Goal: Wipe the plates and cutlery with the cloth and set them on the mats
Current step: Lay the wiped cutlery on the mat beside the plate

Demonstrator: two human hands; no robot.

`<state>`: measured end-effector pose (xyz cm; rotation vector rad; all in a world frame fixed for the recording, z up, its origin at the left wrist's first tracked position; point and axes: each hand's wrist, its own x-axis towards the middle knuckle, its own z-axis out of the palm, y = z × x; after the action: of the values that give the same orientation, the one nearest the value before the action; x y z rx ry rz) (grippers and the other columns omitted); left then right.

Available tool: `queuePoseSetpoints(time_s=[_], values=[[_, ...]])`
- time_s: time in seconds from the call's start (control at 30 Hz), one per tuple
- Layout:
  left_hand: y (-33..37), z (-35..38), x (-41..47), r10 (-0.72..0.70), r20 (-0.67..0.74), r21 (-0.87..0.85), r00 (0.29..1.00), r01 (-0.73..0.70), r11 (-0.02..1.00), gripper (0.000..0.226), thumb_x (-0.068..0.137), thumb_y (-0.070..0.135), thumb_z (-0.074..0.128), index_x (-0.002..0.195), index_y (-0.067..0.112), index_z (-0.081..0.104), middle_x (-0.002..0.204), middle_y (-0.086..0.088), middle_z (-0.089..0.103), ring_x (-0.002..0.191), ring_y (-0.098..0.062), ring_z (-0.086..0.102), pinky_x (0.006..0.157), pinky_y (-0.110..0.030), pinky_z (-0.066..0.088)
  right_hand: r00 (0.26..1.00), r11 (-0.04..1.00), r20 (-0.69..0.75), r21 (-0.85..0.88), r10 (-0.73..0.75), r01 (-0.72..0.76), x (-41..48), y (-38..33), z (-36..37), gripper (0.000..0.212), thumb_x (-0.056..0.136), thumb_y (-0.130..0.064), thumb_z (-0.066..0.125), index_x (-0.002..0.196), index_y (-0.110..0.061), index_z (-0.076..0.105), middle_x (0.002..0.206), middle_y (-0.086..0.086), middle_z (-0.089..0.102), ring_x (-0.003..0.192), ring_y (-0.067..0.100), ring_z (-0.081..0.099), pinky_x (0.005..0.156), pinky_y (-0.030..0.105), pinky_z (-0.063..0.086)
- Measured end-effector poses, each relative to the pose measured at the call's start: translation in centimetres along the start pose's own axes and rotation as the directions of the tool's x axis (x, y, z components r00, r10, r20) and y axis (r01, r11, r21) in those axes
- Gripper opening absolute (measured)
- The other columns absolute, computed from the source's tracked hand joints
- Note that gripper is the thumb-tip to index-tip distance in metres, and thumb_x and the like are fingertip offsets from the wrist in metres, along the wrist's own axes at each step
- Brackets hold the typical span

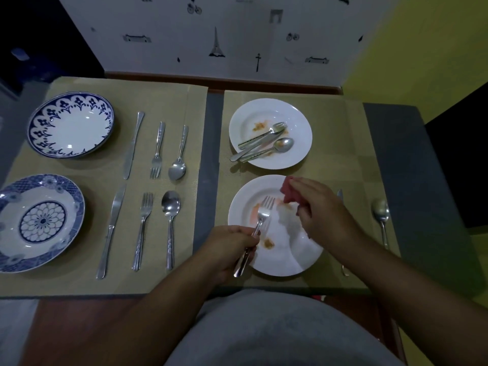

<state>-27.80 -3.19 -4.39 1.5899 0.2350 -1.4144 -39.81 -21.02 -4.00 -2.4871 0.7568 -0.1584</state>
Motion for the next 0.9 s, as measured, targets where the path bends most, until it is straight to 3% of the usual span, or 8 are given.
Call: queuePoseSetpoints(time_s=[0.1,0.2,0.37,0.53,0.63,0.73,0.8,0.9], values=[[0.0,0.7,0.1,0.03,-0.029,0.012,0.999,-0.03,0.999,0.012,0.087,-0.001,0.072,0.081,0.006,0.08,0.069,-0.014,0.072,0.056,-0.019,0.065,0.061,-0.03,0.059,0.969,0.971,0.06,0.04,-0.238,0.236,-1.7,-2.6,-0.4,0.047,0.081,0.008,0.058,0.122,-0.013,0.062,0.132,-0.005,0.056,0.127,0.005,0.043,0.11,0.013,0.024],[-0.3,1.4,-0.2,0.069,-0.025,0.05,0.997,-0.068,0.996,0.013,0.087,0.0,0.073,0.081,0.008,0.081,0.073,-0.014,0.073,0.056,-0.018,0.063,0.059,-0.028,0.056,0.896,0.924,0.235,0.018,-0.376,0.383,-2.6,-2.3,1.4,0.048,0.081,0.001,0.065,0.127,-0.013,0.061,0.137,0.003,0.056,0.129,0.015,0.047,0.112,0.029,0.033],[-0.8,2.2,-0.6,0.072,-0.051,-0.021,0.996,-0.073,0.997,0.015,0.092,-0.002,0.066,0.095,0.003,0.079,0.07,-0.01,0.072,0.059,-0.018,0.062,0.058,-0.029,0.058,0.948,0.963,0.169,0.051,-0.269,0.264,-1.2,-1.6,2.2,0.025,0.082,-0.003,0.053,0.097,-0.019,0.063,0.106,-0.001,0.064,0.102,0.018,0.055,0.095,0.04,0.049],[-1.1,2.2,-0.9,0.079,-0.03,-0.015,0.996,-0.08,0.997,0.017,0.095,-0.002,0.062,0.092,0.004,0.078,0.077,-0.013,0.073,0.069,-0.02,0.064,0.058,-0.026,0.056,0.876,0.907,0.253,0.015,-0.411,0.421,-3.4,-1.6,2.5,0.043,0.088,-0.012,0.056,0.131,-0.013,0.057,0.135,0.004,0.058,0.125,0.017,0.05,0.111,0.033,0.036],[-1.5,2.6,-1.1,0.106,-0.041,0.028,0.994,-0.105,0.994,0.015,0.094,0.001,0.064,0.096,0.008,0.077,0.079,-0.011,0.074,0.071,-0.017,0.064,0.054,-0.022,0.05,0.928,0.946,0.183,0.078,-0.323,0.314,-1.0,-0.4,1.6,0.03,0.079,0.0,0.045,0.093,-0.021,0.061,0.099,-0.005,0.062,0.098,0.016,0.055,0.095,0.039,0.048],[-1.3,2.9,-1.2,0.11,-0.049,0.058,0.993,-0.107,0.993,0.014,0.093,0.007,0.067,0.101,0.009,0.078,0.086,-0.008,0.074,0.073,-0.016,0.06,0.063,-0.026,0.051,0.976,0.98,0.097,0.057,-0.196,0.191,0.6,0.5,0.2,0.033,0.071,0.01,0.043,0.077,-0.022,0.051,0.083,-0.008,0.054,0.083,0.015,0.051,0.077,0.03,0.039],[-1.2,3.0,-1.1,0.085,-0.069,0.03,0.994,-0.083,0.996,0.014,0.094,0.013,0.068,0.104,0.012,0.078,0.095,-0.009,0.075,0.078,-0.018,0.059,0.068,-0.027,0.051,0.978,0.976,0.054,0.09,-0.202,0.196,0.6,0.7,-1.0,0.038,0.071,0.015,0.046,0.081,-0.02,0.056,0.085,-0.007,0.056,0.086,0.015,0.054,0.077,0.028,0.039],[-1.1,3.4,-1.1,0.04,-0.117,-0.042,0.992,-0.045,0.998,0.015,0.097,0.008,0.063,0.102,0.008,0.078,0.085,-0.009,0.074,0.072,-0.017,0.058,0.063,-0.025,0.052,0.964,0.958,0.003,0.112,-0.266,0.264,-0.1,-0.3,-2.4,0.038,0.074,0.016,0.049,0.09,-0.016,0.062,0.094,-0.002,0.061,0.095,0.015,0.056,0.089,0.026,0.045]])
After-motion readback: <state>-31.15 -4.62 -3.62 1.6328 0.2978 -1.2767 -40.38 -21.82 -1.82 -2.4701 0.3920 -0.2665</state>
